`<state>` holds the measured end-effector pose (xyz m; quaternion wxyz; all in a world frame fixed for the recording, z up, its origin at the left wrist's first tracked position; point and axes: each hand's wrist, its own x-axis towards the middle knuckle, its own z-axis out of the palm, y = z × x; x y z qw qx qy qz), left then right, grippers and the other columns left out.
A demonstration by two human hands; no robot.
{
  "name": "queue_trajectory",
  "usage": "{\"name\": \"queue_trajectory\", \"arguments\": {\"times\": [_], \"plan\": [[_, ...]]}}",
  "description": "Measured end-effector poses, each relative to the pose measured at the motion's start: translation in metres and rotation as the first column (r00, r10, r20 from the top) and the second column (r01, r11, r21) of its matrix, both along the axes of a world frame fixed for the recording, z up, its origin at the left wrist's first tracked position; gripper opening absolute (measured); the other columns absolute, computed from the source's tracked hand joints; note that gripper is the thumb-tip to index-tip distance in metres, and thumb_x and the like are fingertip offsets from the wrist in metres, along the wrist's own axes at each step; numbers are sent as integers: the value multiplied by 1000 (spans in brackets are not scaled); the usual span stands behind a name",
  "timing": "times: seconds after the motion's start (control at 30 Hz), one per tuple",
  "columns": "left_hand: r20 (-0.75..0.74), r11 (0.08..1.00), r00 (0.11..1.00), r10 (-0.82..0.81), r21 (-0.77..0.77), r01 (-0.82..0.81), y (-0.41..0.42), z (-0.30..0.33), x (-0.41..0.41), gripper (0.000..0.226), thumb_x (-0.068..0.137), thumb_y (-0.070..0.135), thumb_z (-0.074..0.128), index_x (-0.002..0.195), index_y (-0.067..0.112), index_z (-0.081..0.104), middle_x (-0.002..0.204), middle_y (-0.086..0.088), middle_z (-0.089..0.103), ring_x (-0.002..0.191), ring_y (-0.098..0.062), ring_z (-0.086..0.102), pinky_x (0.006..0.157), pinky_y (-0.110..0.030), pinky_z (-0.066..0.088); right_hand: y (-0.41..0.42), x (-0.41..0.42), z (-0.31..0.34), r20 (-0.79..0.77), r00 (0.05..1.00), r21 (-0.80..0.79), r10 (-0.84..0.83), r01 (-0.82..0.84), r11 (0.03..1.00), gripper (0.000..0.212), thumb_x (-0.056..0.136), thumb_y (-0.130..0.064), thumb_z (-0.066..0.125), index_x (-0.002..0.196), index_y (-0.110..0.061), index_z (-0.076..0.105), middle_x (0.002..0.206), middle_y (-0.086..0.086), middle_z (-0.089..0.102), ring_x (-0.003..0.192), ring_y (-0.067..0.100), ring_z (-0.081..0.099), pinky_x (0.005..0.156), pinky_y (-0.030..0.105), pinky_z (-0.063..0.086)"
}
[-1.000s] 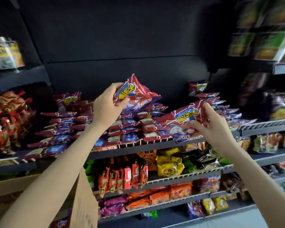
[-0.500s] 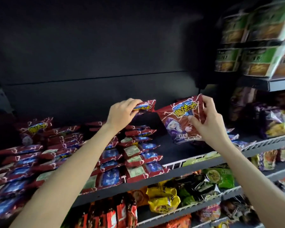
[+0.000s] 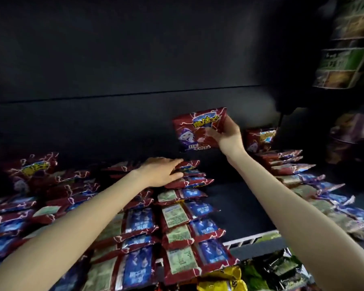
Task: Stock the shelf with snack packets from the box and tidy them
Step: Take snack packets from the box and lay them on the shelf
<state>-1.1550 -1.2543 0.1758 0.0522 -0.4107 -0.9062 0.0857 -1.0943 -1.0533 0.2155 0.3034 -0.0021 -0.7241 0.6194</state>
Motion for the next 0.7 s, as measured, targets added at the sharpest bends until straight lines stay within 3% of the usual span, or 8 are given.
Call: {"name": "queue_trajectory", "arguments": {"times": [0.13,0.23,0.3,0.37,0.5,0.57,0.63,0.7], "plan": [[-115,996,993,7,89,3,-11,0,7,54,97,42,42,147,28,27,142,0,44,124,-23,48,95,-35,44,-27,-44,-29,61,995,50,79,-82,995,25,82,-4,71,103,-11,60,93,0,67,73,-6,64,70,14,51],[-125,988,992,19,155,1,-19,0,6,49,96,39,45,142,29,36,139,3,49,122,-19,50,93,-32,45,-33,-56,-53,211,968,97,138,-161,982,21,82,-1,70,99,-10,61,94,3,67,76,2,63,74,20,52],[-92,984,996,20,178,-3,-22,-1,7,47,96,38,44,142,28,38,141,4,48,123,-17,50,93,-31,45,-32,-53,-58,374,905,49,201,-236,971,20,84,-5,67,102,-11,61,99,5,68,80,10,65,78,25,53],[-71,979,997,16,204,-1,-24,0,9,46,97,37,44,142,27,39,140,3,49,120,-16,52,92,-31,46,-27,-45,-56,431,859,-35,276,-290,957,26,86,-6,65,111,-11,59,103,7,69,89,18,66,77,25,53],[-55,968,998,29,249,-15,-25,4,18,43,96,38,45,138,27,45,135,3,53,113,-17,57,91,-32,48,-18,-20,-47,355,906,62,230,-268,961,45,82,-5,68,123,-18,54,113,-1,65,102,13,62,78,17,48],[-80,957,997,24,291,1,-27,10,26,38,95,37,46,133,29,51,131,5,57,112,-17,58,90,-35,50,-19,-5,-40,264,958,256,111,-181,950,45,82,-7,68,123,-18,54,115,-4,61,107,11,58,86,18,43],[-147,938,989,13,344,39,-32,16,38,33,96,36,47,126,29,57,123,8,62,106,-14,61,83,-34,53,-23,15,-34,119,993,490,18,-74,869,41,86,-12,66,125,-17,54,116,-4,57,110,10,52,91,19,38],[-221,907,975,25,415,71,-40,23,55,29,96,37,46,119,29,61,112,13,66,98,-10,62,71,-29,52,-31,41,-28,-12,1000,626,-3,10,780,34,89,-16,61,123,-18,56,117,-5,58,111,9,51,94,21,37]]}}
